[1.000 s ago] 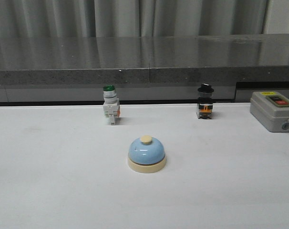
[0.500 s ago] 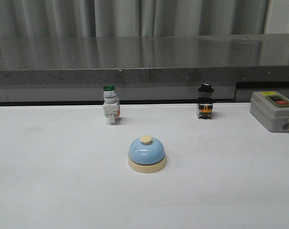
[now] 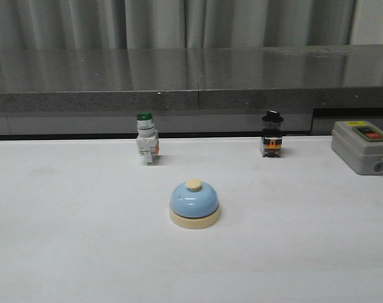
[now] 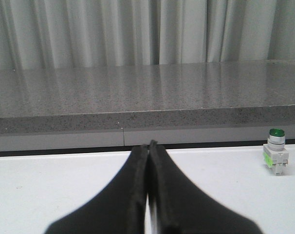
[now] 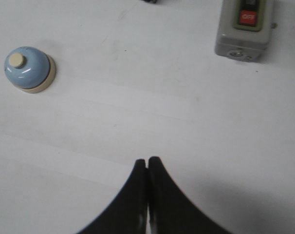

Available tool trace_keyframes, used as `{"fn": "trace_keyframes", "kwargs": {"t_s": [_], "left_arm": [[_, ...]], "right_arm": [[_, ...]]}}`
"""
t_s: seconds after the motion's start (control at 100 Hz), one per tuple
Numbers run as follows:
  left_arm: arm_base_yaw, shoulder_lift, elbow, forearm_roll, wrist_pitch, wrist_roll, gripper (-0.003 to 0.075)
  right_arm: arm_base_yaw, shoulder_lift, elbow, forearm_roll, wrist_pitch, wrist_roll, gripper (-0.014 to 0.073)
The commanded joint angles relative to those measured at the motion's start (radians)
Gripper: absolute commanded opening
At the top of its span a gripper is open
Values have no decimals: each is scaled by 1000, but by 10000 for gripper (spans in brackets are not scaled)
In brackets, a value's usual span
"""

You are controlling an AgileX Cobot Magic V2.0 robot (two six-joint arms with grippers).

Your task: Place and press bell with both arms

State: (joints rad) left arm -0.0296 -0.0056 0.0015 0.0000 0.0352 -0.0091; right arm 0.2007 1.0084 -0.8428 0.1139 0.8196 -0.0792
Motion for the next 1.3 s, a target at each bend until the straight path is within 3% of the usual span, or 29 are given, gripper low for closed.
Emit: {"fn": "trace_keyframes", "kwargs": {"t_s": [0.0, 0.62, 0.93, 1.29], "left_arm": [[4, -29, 42, 0, -83, -10, -20], [4, -29, 42, 0, -83, -10, -20], [4, -29, 42, 0, -83, -10, -20], [4, -29, 42, 0, -83, -10, -20]], "right_arm": [[44, 65, -61, 17, -68, 3, -60], [356, 664, -445, 18, -128, 3, -60], [407, 832, -600, 18, -104, 3, -60], [407, 903, -616, 18, -104, 3, -60]]}}
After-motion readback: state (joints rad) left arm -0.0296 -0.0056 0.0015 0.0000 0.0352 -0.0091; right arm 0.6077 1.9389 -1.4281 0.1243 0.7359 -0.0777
